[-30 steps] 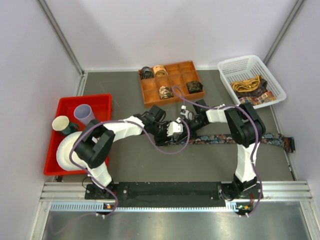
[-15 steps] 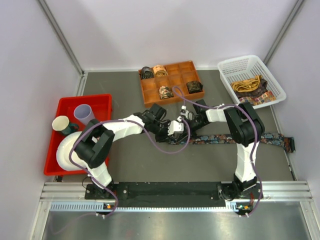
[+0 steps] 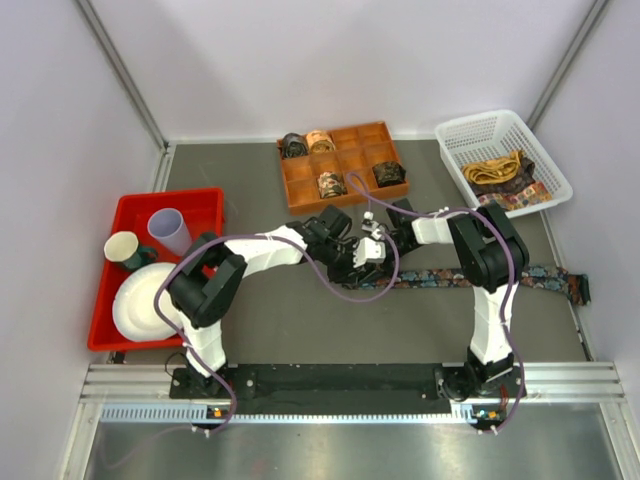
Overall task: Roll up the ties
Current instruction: Roll the tie at the center of the board.
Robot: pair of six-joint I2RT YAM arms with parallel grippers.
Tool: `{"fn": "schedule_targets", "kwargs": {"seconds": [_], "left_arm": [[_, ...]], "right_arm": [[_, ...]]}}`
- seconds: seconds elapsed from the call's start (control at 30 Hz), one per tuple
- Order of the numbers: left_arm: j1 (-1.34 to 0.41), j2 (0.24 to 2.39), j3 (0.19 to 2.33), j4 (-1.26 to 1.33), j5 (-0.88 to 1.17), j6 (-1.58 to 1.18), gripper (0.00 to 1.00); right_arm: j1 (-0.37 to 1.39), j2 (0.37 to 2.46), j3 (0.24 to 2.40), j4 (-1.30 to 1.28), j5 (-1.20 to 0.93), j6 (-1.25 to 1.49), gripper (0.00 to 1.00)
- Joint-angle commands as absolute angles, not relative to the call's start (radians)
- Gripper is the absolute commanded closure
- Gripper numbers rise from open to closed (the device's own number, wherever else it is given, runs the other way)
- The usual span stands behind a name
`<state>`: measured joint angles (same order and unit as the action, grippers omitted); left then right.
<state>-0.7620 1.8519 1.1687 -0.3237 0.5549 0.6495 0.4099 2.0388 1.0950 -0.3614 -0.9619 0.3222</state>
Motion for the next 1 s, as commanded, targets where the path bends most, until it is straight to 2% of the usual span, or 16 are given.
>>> {"fn": "schedule_targets", "kwargs": {"seconds": [0.0,0.4,0.6,0.8,0.97], "left_arm": [[-0.769,1.885,1.193,-0.313,0.529,0.638,0.68],[-0.782,1.927,1.163,-0.388,0.396,0.680,0.68],[-0.784,1.945,1.180,-0.405,0.390,0.657,0.69],[-0.784,1.950,1.187,-0.416,0.384,0.649,0.71],[-0.784,1.953,1.193,-0.422,0.380,0.644,0.71]], "right_arm": [[0.411,2.068,1.097,-0.344,-0.856,0.298,1.00],[0.399,1.999,1.100,-0.331,-0.926,0.316,1.00],[0.373,1.942,1.104,-0.399,-0.956,0.284,0.84],[0.348,1.918,1.095,-0.449,-0.985,0.253,0.77],[0.350,1.911,1.065,-0.390,-1.008,0.308,0.71]]}}
